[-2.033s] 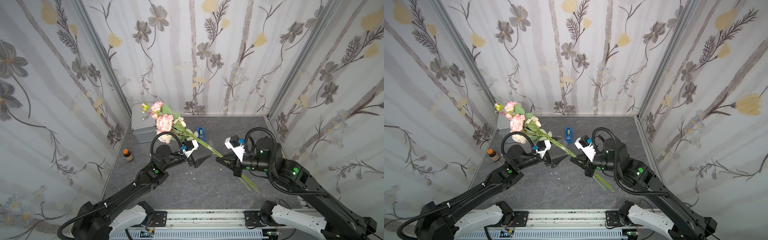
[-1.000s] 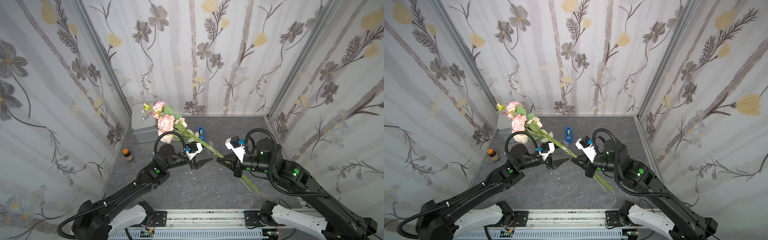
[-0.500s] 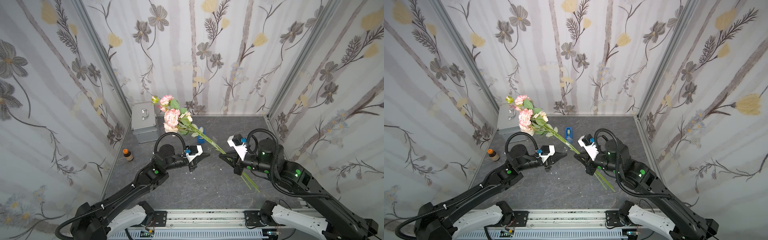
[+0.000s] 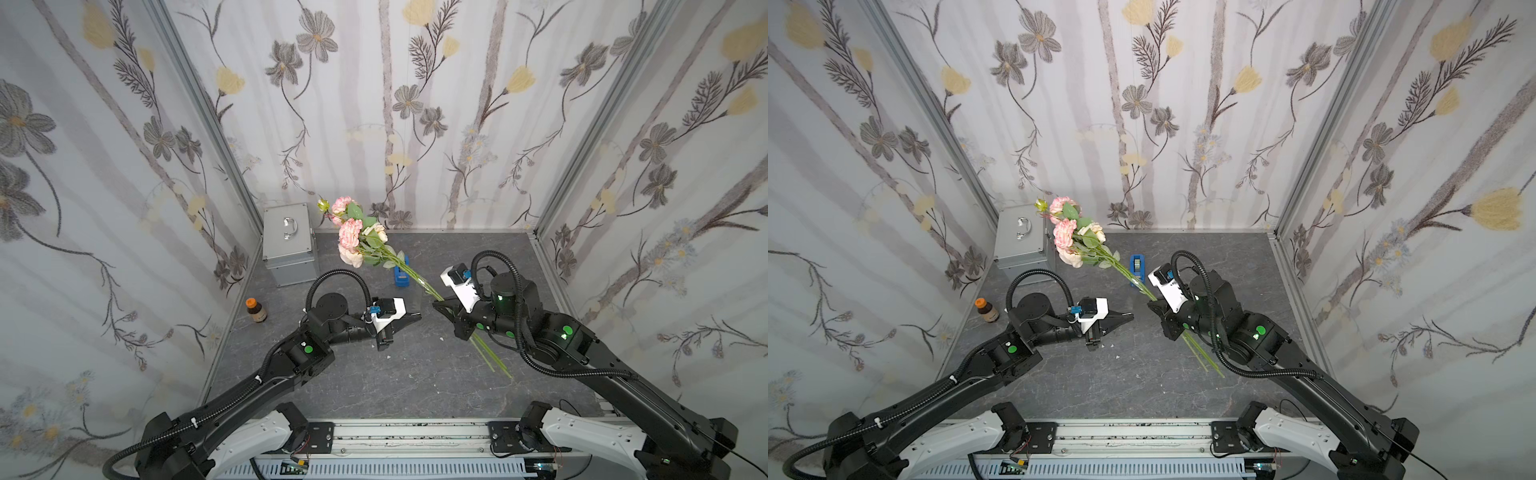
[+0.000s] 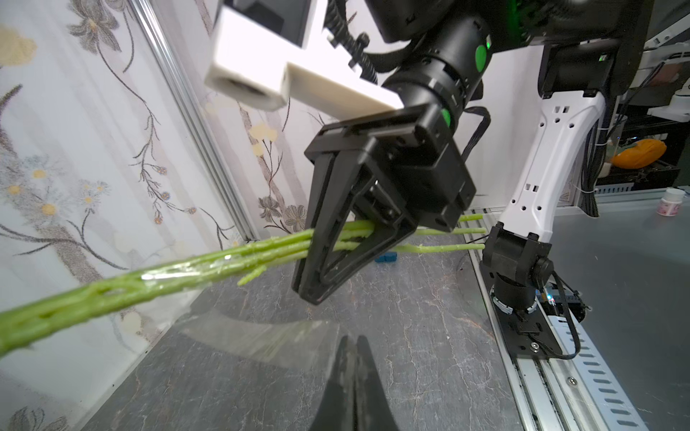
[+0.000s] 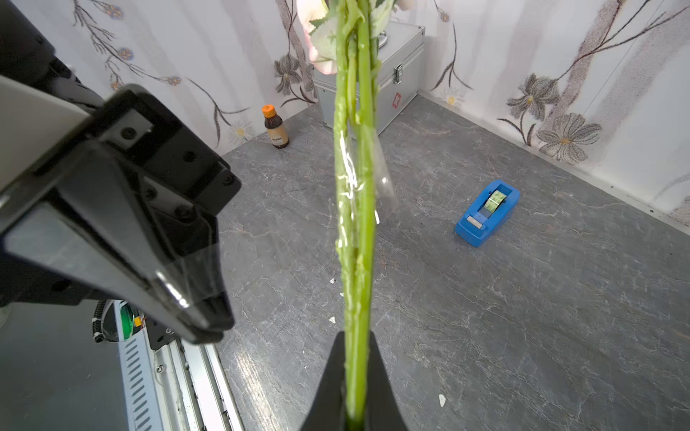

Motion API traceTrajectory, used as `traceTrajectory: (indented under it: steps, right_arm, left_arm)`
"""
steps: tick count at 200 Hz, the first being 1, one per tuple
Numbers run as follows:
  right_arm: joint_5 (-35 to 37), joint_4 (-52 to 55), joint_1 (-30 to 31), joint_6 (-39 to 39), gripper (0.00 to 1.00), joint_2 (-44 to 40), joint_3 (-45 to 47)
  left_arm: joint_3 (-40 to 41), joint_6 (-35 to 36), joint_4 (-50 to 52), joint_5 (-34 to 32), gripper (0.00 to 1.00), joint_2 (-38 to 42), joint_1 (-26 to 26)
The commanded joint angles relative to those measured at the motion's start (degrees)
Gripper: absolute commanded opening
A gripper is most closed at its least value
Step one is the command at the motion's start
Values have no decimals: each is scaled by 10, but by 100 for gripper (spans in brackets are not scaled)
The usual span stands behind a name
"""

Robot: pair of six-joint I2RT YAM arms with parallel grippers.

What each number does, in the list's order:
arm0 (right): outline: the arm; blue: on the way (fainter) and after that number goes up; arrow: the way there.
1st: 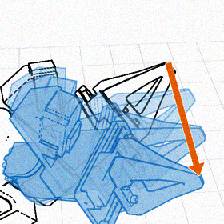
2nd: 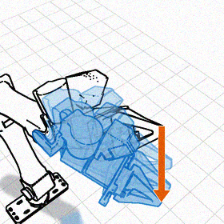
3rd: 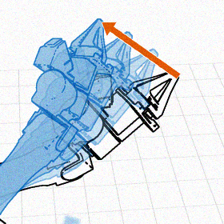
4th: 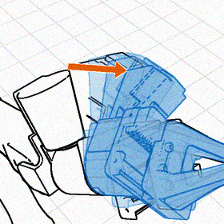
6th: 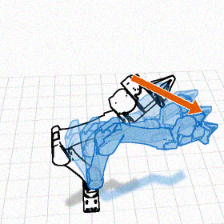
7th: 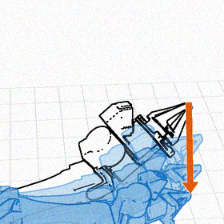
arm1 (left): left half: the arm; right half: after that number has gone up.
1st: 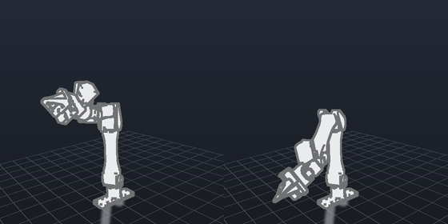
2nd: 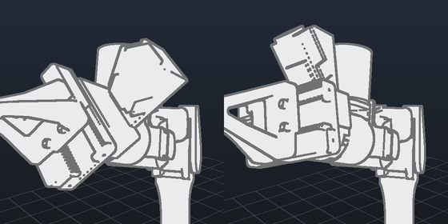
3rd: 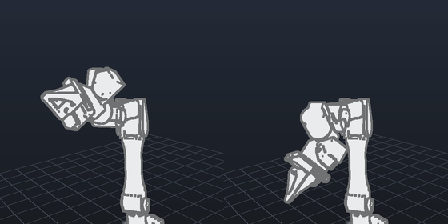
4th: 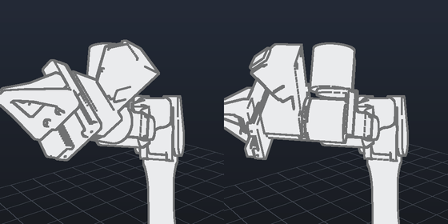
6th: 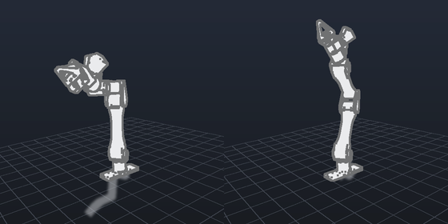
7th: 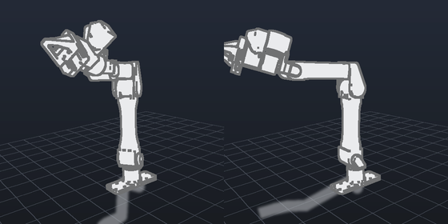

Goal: Wrap bouquets with tape
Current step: Wrap the tape around the bouquet.

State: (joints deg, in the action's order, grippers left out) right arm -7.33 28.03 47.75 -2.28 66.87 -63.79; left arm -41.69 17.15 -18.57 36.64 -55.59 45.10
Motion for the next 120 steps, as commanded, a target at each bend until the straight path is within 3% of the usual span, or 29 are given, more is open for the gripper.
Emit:
traceTrajectory:
  steps: [1,120]
  right_arm:
    - [20,-33,-1,18,0,12,11]
    - [-58,-48,5,49,0,11,80]
  left_arm:
    - [-11,7,-6,1,0,2,2]
    - [-57,59,-15,-69,0,-50,2]
